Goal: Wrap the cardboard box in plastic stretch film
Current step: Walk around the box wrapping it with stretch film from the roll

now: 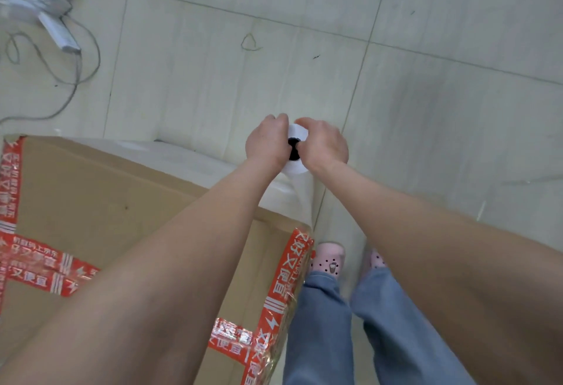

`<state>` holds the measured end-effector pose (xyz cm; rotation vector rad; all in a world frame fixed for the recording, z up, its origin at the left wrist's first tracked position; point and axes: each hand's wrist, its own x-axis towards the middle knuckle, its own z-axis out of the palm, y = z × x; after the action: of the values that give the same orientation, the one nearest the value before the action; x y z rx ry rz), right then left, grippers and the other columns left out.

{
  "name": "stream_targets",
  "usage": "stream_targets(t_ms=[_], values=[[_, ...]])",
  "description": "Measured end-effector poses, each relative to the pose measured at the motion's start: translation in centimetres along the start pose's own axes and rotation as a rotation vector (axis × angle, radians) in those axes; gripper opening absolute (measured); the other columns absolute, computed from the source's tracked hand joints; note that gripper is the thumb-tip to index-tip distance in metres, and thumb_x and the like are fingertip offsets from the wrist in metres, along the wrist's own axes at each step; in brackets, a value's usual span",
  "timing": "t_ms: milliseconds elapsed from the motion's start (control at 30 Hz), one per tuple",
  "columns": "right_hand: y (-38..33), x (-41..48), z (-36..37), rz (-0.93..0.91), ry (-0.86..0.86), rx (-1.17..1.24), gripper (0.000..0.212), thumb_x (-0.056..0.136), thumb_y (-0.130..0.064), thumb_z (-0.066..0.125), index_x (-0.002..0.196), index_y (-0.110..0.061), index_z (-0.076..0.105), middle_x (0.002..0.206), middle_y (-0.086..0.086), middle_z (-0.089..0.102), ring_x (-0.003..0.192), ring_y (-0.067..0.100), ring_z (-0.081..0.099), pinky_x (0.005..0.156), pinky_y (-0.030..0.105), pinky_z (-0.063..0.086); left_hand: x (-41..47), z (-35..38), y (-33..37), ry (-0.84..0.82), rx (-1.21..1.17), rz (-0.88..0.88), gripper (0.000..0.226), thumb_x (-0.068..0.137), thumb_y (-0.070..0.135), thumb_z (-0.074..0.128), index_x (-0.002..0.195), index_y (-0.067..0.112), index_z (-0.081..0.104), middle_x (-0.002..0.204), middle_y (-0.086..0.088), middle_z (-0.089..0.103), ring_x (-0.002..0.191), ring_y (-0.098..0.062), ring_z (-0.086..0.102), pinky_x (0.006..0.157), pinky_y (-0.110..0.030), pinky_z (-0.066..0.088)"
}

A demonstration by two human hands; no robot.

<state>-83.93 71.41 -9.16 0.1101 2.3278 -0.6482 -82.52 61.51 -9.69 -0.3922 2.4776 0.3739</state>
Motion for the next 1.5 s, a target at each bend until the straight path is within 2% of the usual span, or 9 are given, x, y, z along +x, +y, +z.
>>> stream_targets(t_ms=[133, 267, 400, 600, 833, 1067, 1167, 1267, 1500], values=[[-0.6, 0.3, -0.3, -0.098, -0.038, -0.117, 0.043, 0.09, -0.01, 0.043, 0.125, -0.031, 0.056, 0.114, 0.003, 0.061, 0.105, 0.024, 0.057, 0.071, 0.028, 0.037, 0.5, 0.1, 0.1, -0.042, -0.02, -0.013, 0.028, 0.086, 0.009, 0.05, 0.113, 0.006, 0.055, 0.108, -0.011, 0.058, 0.095, -0.028, 0.055, 0.067, -0.032, 0.038], [-1.6, 1.2, -1.3, -0.224, -0.119, -0.244, 0.045, 0.09, -0.007, 0.043, 0.127, -0.03, 0.054, 0.117, 0.002, 0.062, 0.106, 0.025, 0.057, 0.071, 0.029, 0.038, 1.0, -0.5, -0.5, -0.019, -0.112, -0.124, 0.014, 0.082, 0.009, 0.05, 0.093, 0.008, 0.059, 0.093, -0.01, 0.063, 0.076, -0.025, 0.05, 0.06, -0.029, 0.035], [-2.1, 2.6, -1.8, -0.319, -0.163, -0.252, 0.046, 0.093, -0.014, 0.043, 0.135, -0.032, 0.046, 0.131, 0.0, 0.053, 0.114, 0.026, 0.053, 0.08, 0.031, 0.039, 1.6, -1.0, -0.4, -0.028, -0.162, -0.219, 0.006, 0.083, 0.013, 0.051, 0.077, 0.011, 0.05, 0.087, -0.012, 0.061, 0.078, -0.03, 0.054, 0.061, -0.03, 0.035], [-1.8, 3.7, -3.0, 0.061, -0.239, -0.057, 0.045, 0.082, -0.028, 0.062, 0.123, -0.016, 0.046, 0.111, 0.007, 0.06, 0.097, 0.027, 0.056, 0.07, 0.029, 0.038, 1.9, -1.3, -0.1, -0.037, -0.212, -0.312, 0.011, 0.083, 0.016, 0.053, 0.088, 0.007, 0.057, 0.098, -0.014, 0.063, 0.086, -0.03, 0.056, 0.064, -0.031, 0.036], [-3.9, 4.5, -2.7, -0.106, -0.219, -0.176, 0.035, 0.084, -0.013, 0.054, 0.117, -0.022, 0.051, 0.105, 0.005, 0.062, 0.092, 0.027, 0.056, 0.068, 0.029, 0.038, 1.6, -1.8, -0.6, 0.056, -0.327, -0.392, 0.01, 0.081, 0.017, 0.054, 0.077, 0.01, 0.048, 0.082, -0.009, 0.056, 0.078, -0.03, 0.055, 0.059, -0.03, 0.033], [-6.8, 4.9, -2.0, -0.318, -0.207, -0.306, 0.036, 0.087, -0.013, 0.047, 0.122, -0.023, 0.049, 0.111, 0.006, 0.061, 0.093, 0.028, 0.056, 0.069, 0.031, 0.037, 0.8, -2.0, -2.1, 0.146, -0.419, -0.581, 0.026, 0.088, 0.022, 0.053, 0.105, 0.003, 0.05, 0.104, -0.014, 0.06, 0.095, -0.034, 0.057, 0.065, -0.032, 0.034], [-6.5, 4.3, -1.0, -0.205, -0.209, -0.271, 0.04, 0.087, -0.02, 0.056, 0.125, -0.019, 0.043, 0.121, 0.003, 0.052, 0.101, 0.026, 0.057, 0.071, 0.032, 0.036, 0.3, -1.8, -3.3, 0.132, -0.392, -0.528, 0.03, 0.088, 0.022, 0.054, 0.112, 0.006, 0.049, 0.109, -0.012, 0.057, 0.097, -0.032, 0.056, 0.067, -0.033, 0.037], [-5.5, 3.7, -0.4, -0.099, -0.168, -0.218, 0.036, 0.085, -0.02, 0.06, 0.117, -0.017, 0.044, 0.118, 0.003, 0.047, 0.086, 0.024, 0.051, 0.068, 0.032, 0.034, 0.2, -1.9, -3.4, 0.14, -0.314, -0.402, 0.038, 0.087, 0.018, 0.055, 0.124, 0.015, 0.047, 0.117, -0.008, 0.052, 0.103, -0.028, 0.055, 0.068, -0.032, 0.038], [-7.2, 4.7, -0.9, -0.478, -0.152, -0.548, 0.031, 0.089, -0.017, 0.05, 0.119, -0.026, 0.047, 0.114, 0.004, 0.046, 0.097, 0.024, 0.046, 0.065, 0.033, 0.032, 1.5, -2.8, -3.8, 0.166, -0.191, -0.361, 0.024, 0.087, 0.014, 0.053, 0.11, 0.009, 0.05, 0.11, -0.01, 0.053, 0.095, -0.032, 0.057, 0.063, -0.035, 0.034]])
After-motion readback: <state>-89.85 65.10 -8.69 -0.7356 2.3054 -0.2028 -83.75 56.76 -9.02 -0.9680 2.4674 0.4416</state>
